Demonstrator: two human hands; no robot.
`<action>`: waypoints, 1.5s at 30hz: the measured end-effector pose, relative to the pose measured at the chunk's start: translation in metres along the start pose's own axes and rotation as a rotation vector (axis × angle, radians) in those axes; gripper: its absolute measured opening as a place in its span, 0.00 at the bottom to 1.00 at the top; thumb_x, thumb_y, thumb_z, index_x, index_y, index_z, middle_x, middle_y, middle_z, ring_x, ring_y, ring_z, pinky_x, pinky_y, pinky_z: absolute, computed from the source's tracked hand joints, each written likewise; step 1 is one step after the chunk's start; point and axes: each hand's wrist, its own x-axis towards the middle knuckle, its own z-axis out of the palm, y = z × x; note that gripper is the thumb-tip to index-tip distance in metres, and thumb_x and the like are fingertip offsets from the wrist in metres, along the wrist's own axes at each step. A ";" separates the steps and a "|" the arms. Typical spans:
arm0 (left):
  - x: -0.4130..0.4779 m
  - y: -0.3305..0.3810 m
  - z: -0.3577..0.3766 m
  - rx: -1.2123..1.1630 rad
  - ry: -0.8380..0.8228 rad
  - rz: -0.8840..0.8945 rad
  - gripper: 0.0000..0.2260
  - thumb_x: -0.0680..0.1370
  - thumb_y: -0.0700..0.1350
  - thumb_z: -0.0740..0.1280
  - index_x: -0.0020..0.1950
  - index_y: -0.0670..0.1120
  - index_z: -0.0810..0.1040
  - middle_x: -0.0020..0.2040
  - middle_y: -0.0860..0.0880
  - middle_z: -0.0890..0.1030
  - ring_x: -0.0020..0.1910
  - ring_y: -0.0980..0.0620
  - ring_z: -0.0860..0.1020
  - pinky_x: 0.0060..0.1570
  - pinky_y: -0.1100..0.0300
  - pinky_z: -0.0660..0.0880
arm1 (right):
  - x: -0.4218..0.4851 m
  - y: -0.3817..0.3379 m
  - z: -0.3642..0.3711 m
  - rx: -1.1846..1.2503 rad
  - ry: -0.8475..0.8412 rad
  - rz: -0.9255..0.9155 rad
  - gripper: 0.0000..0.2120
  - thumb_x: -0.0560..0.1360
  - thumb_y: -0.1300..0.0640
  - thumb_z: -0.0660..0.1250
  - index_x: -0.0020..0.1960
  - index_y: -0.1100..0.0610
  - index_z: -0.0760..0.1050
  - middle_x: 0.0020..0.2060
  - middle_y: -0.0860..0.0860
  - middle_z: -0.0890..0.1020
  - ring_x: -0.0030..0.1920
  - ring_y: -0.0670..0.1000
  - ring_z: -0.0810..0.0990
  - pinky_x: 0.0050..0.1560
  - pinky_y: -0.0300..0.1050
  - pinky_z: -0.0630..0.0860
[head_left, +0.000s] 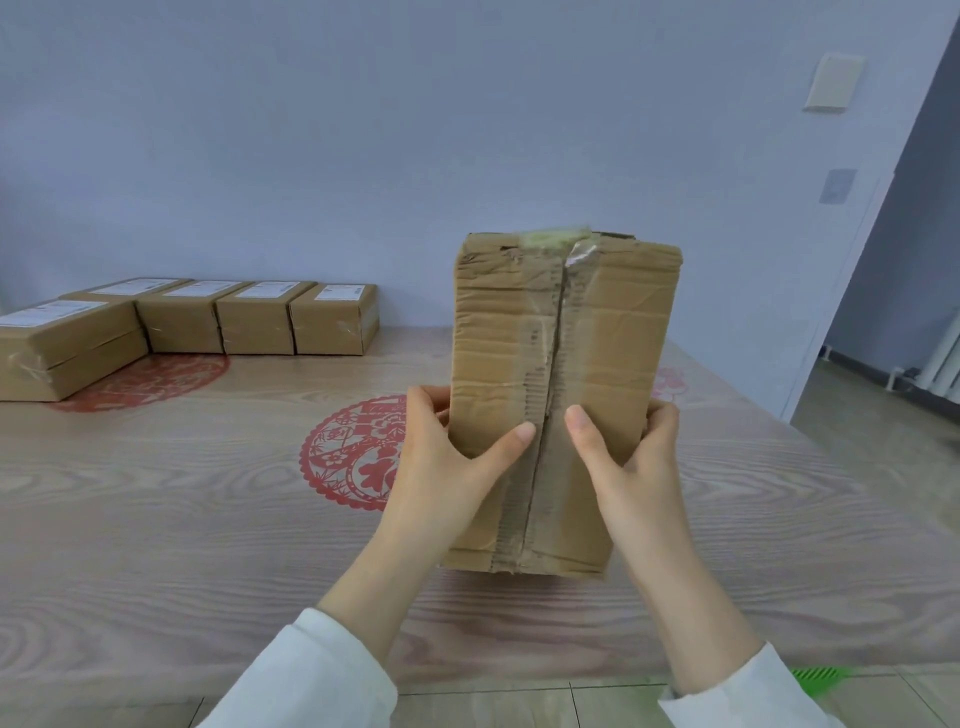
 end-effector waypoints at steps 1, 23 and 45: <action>0.001 0.003 -0.001 -0.022 -0.003 0.024 0.23 0.66 0.50 0.76 0.51 0.56 0.65 0.54 0.58 0.74 0.49 0.72 0.74 0.46 0.75 0.72 | 0.000 -0.001 -0.001 0.024 -0.001 0.003 0.25 0.67 0.47 0.69 0.58 0.54 0.62 0.49 0.45 0.78 0.41 0.31 0.78 0.42 0.27 0.73; 0.016 0.018 -0.013 -0.168 -0.047 0.086 0.40 0.62 0.52 0.75 0.72 0.52 0.65 0.62 0.53 0.78 0.58 0.58 0.78 0.59 0.56 0.76 | 0.003 -0.019 0.000 0.016 -0.062 -0.002 0.30 0.64 0.43 0.71 0.64 0.46 0.67 0.48 0.37 0.80 0.46 0.33 0.79 0.48 0.35 0.73; 0.019 0.048 -0.016 -0.132 -0.086 0.232 0.38 0.66 0.48 0.73 0.73 0.50 0.62 0.59 0.57 0.79 0.56 0.65 0.78 0.54 0.70 0.74 | 0.018 -0.049 -0.004 0.048 -0.017 -0.211 0.33 0.61 0.44 0.70 0.64 0.49 0.67 0.50 0.39 0.80 0.48 0.33 0.78 0.45 0.26 0.74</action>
